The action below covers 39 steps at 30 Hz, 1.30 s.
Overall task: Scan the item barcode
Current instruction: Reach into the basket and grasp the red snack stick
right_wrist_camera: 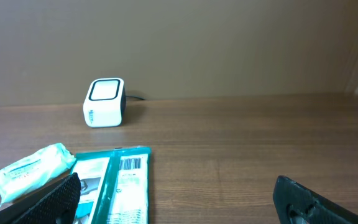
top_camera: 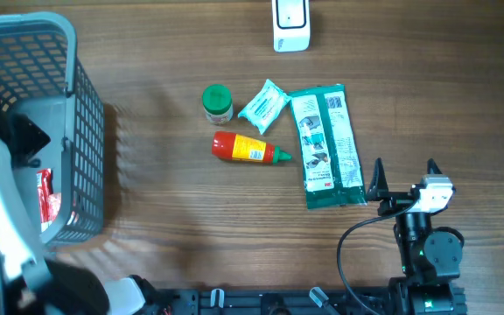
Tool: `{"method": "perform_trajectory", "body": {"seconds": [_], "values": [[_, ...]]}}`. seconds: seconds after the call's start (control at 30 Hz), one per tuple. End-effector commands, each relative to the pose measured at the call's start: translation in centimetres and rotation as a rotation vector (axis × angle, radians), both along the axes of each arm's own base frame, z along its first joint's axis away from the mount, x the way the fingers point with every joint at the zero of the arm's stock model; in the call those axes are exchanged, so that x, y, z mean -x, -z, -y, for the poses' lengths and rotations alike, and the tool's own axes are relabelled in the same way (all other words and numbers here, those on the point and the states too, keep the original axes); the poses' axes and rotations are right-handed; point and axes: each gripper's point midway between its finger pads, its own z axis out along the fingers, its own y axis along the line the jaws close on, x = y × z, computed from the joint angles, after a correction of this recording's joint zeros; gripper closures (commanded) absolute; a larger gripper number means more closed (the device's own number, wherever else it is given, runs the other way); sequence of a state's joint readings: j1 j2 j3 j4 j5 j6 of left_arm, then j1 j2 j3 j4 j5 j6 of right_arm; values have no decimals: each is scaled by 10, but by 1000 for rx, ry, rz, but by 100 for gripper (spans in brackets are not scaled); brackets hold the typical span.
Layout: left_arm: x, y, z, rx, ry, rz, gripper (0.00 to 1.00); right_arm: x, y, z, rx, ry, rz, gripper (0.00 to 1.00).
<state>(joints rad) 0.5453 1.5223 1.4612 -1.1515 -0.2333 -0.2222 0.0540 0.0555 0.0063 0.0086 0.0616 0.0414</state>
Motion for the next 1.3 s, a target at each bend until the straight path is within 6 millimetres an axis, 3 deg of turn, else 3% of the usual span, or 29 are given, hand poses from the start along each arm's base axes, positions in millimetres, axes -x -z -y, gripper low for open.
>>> {"method": "perform_trajectory", "body": {"seconds": [0.0, 0.1, 0.27, 0.6, 0.7, 1.27], "values": [[17, 10, 14, -26, 17, 65, 13, 0, -1, 2, -12, 11, 7, 0], [24, 15, 6, -94, -10, 91, 1, 0, -1, 2, -11, 12, 6, 0], [34, 43, -13, -43, -64, 44, 1, 0, -1, 2, -11, 12, 7, 0], [32, 118, -22, 110, -61, -117, 17, 0, -1, 2, -11, 12, 6, 0], [29, 133, -23, 132, -59, -139, 18, 0, -1, 2, -11, 12, 7, 0], [21, 177, -30, 163, -33, -198, 32, 0, -1, 2, -11, 11, 7, 0]]}}
